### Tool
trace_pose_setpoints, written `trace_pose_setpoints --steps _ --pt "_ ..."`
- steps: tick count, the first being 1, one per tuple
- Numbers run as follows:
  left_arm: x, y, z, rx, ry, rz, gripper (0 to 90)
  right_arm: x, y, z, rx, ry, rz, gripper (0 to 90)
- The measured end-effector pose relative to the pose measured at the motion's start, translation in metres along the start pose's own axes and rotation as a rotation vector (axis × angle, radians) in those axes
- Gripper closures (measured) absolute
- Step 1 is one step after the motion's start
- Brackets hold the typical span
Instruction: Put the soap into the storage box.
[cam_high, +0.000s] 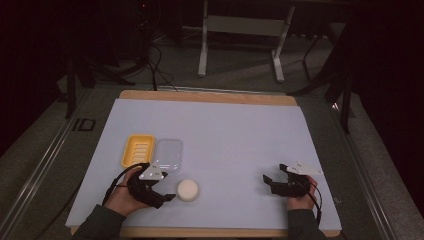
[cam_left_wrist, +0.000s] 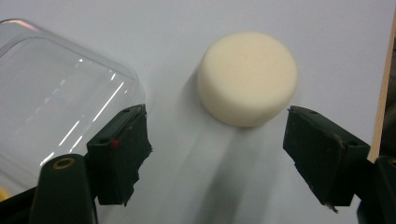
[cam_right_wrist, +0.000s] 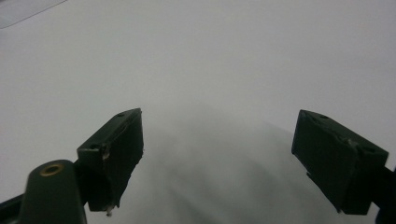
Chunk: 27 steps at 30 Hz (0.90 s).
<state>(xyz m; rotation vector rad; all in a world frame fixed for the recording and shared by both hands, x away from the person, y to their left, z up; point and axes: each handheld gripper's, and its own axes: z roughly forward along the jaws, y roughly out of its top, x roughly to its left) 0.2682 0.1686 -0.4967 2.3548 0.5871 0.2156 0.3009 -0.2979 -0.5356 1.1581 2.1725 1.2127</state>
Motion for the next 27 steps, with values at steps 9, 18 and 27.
trace_pose_setpoints --steps 9,18,27 --pt "-0.004 0.019 0.009 0.073 -0.028 0.068 22.7 0.000 0.000 0.000 0.000 0.003 -0.009 16.6" --pt "-0.003 0.030 0.018 0.136 -0.051 0.101 19.6 0.000 0.000 0.000 0.000 0.004 -0.007 16.6" --pt "-0.005 0.038 0.026 0.177 -0.068 0.129 15.0 0.000 0.000 0.000 0.003 0.003 -0.009 16.7"
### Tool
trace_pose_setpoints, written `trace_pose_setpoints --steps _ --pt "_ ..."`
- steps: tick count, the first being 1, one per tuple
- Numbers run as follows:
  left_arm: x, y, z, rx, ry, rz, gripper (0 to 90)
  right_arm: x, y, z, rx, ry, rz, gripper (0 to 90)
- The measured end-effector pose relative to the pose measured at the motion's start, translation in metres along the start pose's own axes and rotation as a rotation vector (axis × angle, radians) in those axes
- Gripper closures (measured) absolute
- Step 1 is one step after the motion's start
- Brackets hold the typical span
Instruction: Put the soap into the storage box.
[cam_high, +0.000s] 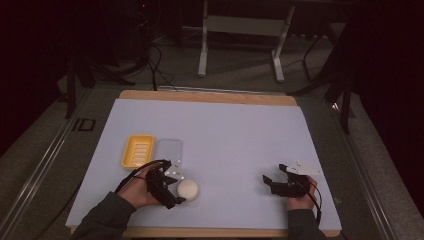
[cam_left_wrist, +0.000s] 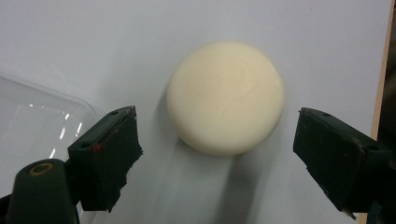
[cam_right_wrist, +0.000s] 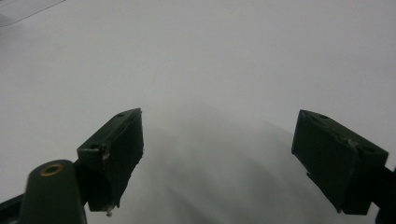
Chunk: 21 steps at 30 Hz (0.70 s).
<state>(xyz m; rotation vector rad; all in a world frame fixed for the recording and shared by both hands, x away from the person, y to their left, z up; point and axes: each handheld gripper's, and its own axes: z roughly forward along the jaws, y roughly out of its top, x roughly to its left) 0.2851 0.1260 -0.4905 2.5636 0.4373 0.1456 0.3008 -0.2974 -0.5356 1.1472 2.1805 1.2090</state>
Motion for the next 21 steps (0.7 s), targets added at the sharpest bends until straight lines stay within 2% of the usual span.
trace_pose_setpoints --steps 12,21 --pt "0.003 0.009 0.013 0.048 -0.032 0.022 16.3 0.000 0.000 0.000 0.002 0.001 -0.002 16.7" --pt "0.002 0.018 0.017 0.082 -0.037 0.060 16.3 0.000 0.000 0.000 0.003 0.004 0.000 16.7"
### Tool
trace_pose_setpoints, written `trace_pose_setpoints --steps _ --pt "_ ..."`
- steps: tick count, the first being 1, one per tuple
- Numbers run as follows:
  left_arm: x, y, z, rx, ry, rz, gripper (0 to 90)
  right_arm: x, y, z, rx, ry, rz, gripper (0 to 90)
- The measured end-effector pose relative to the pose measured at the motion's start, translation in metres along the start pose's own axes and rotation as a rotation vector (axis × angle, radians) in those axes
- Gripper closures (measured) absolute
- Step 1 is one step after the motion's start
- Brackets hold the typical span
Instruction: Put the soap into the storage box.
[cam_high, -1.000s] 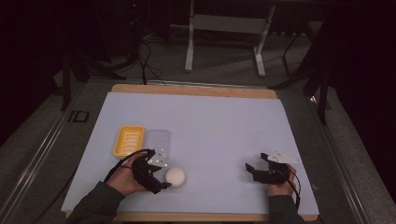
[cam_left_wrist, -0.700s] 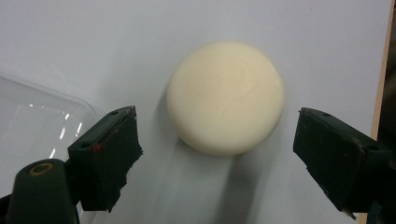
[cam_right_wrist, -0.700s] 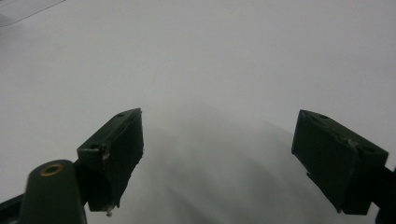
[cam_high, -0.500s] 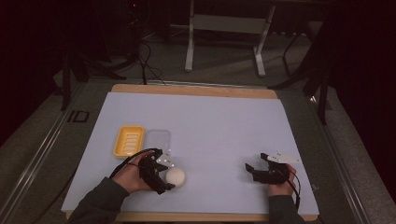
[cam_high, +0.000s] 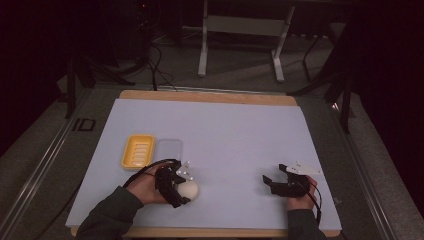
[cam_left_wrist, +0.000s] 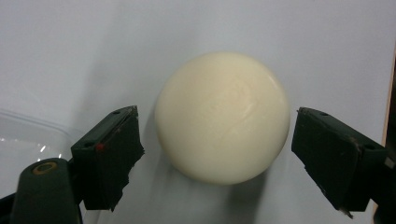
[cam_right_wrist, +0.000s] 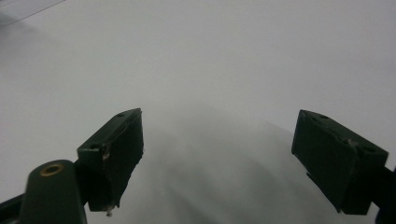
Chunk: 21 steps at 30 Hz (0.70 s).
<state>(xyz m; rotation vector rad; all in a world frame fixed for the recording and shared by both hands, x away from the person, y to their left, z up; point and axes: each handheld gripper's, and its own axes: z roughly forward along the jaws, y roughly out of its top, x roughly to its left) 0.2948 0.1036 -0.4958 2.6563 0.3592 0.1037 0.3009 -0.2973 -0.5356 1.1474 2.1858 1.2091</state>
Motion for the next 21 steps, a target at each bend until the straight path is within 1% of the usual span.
trace_pose_setpoints --steps 3,8,12,14,16,21 --pt "0.000 0.003 0.002 0.022 0.005 0.013 16.3 0.000 0.000 0.000 0.001 0.001 0.000 16.7" --pt "-0.001 0.007 0.003 0.042 0.006 0.033 16.3 0.000 0.000 0.000 0.000 0.002 0.000 16.7" --pt "-0.002 0.008 0.005 0.050 0.006 0.034 16.2 0.000 0.000 0.000 0.000 0.002 -0.001 16.7" --pt "-0.002 0.009 0.005 0.060 0.003 0.041 16.2 0.000 0.000 0.000 0.000 0.002 0.001 16.7" --pt "-0.002 0.010 0.006 0.071 0.005 0.048 16.3 0.000 0.000 0.000 0.000 0.002 0.000 16.7" --pt "-0.002 0.012 0.009 0.080 0.011 0.055 16.2 0.000 0.000 0.000 0.002 0.002 0.000 16.7"
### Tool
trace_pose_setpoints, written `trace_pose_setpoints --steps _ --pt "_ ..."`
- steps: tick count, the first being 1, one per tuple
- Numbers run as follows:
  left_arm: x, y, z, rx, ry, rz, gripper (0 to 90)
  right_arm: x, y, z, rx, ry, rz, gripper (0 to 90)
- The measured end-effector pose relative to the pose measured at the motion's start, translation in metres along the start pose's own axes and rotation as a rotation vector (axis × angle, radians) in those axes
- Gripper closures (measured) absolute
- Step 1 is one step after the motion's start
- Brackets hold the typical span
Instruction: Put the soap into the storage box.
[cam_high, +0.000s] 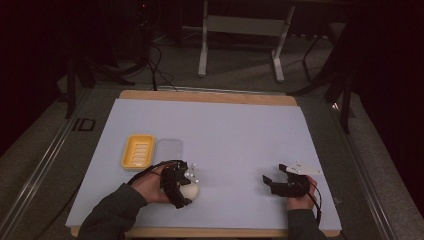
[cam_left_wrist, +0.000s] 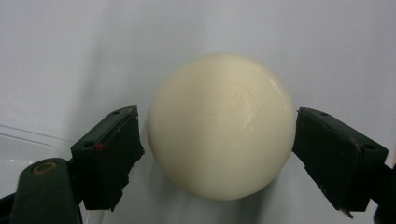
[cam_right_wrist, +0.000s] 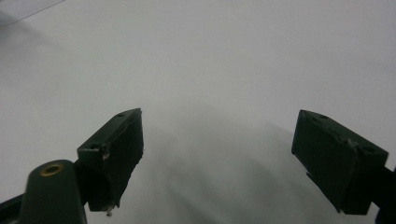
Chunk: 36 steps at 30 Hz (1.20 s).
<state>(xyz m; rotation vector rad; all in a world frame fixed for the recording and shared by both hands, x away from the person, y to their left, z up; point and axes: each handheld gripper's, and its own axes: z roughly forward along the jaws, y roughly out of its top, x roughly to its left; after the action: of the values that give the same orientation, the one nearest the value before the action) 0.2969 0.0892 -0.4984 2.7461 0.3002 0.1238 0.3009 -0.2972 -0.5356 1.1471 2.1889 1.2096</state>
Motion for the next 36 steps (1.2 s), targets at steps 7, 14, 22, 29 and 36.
trace_pose_setpoints --steps 7,14,22,29,36 --pt "0.000 0.001 0.004 0.016 0.002 0.005 16.2 0.000 0.000 0.000 0.000 0.001 -0.001 16.7" --pt "-0.002 0.003 0.009 0.019 -0.005 0.007 16.3 0.000 0.000 0.000 -0.001 0.001 -0.001 16.7" --pt "-0.001 0.005 0.011 0.023 -0.005 0.011 18.9 0.000 0.000 0.000 0.001 0.001 -0.002 16.7" --pt "-0.001 0.006 0.011 0.034 -0.002 0.017 22.4 0.000 0.000 0.000 0.001 0.002 -0.002 16.7" --pt "-0.001 0.007 0.012 0.040 -0.005 0.018 23.8 0.000 0.000 0.000 -0.001 0.001 -0.002 16.7"
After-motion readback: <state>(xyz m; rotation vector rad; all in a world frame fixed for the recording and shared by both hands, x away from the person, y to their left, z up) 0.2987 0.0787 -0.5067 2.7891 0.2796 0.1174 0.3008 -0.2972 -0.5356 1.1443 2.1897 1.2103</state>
